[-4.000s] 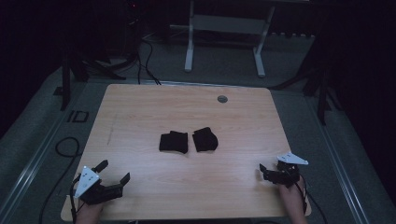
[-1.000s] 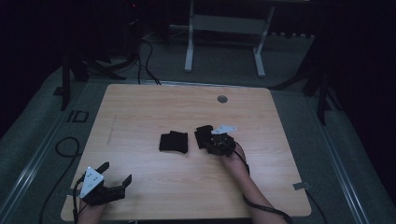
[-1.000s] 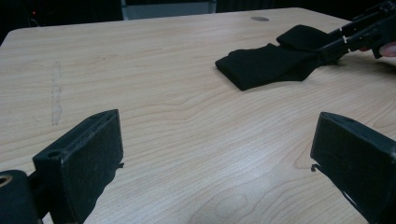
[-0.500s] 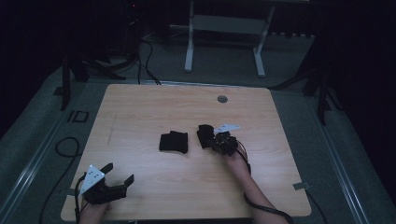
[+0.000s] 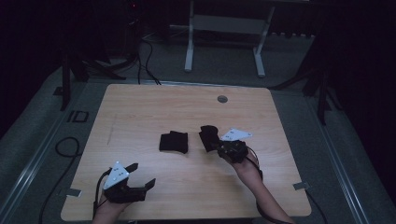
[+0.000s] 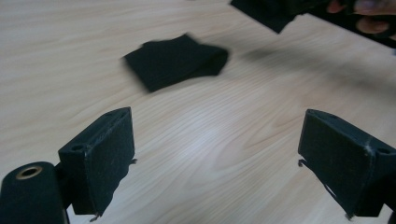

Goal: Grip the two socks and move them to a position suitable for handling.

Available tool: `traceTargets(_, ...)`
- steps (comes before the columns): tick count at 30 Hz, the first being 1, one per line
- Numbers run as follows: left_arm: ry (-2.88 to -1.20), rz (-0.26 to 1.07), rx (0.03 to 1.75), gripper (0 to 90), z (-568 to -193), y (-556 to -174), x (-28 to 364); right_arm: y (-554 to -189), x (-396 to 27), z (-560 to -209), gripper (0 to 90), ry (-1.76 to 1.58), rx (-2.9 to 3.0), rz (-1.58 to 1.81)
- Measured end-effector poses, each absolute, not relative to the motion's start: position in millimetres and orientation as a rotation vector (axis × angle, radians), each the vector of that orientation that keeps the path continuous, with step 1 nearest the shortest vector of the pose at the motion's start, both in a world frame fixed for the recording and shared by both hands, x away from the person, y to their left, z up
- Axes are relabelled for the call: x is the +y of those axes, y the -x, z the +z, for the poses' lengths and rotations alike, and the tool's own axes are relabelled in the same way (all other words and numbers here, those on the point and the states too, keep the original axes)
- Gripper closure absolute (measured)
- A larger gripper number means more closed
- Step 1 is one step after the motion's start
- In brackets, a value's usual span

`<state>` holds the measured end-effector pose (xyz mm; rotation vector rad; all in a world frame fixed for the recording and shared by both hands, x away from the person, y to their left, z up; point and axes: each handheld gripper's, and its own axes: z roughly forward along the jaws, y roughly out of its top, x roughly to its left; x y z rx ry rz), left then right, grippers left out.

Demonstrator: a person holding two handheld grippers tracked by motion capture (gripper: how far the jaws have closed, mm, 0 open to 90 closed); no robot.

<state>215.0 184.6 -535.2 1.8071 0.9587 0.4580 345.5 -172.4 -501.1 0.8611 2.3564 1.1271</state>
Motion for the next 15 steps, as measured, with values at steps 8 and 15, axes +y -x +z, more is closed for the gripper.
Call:
traceTargets(8, -1.806, 0.393, 0.843, 14.9, -523.4, -234.2, 159.8, -317.5, -169.6, -500.4, 76.5, -0.750, 2.387, 1.103)
traceTargets(15, -1.790, 0.310, 0.806, 14.9, -517.4, -257.6, 137.4, -289.4, -161.5, -513.1, 76.5, -0.665, 2.456, 1.088)
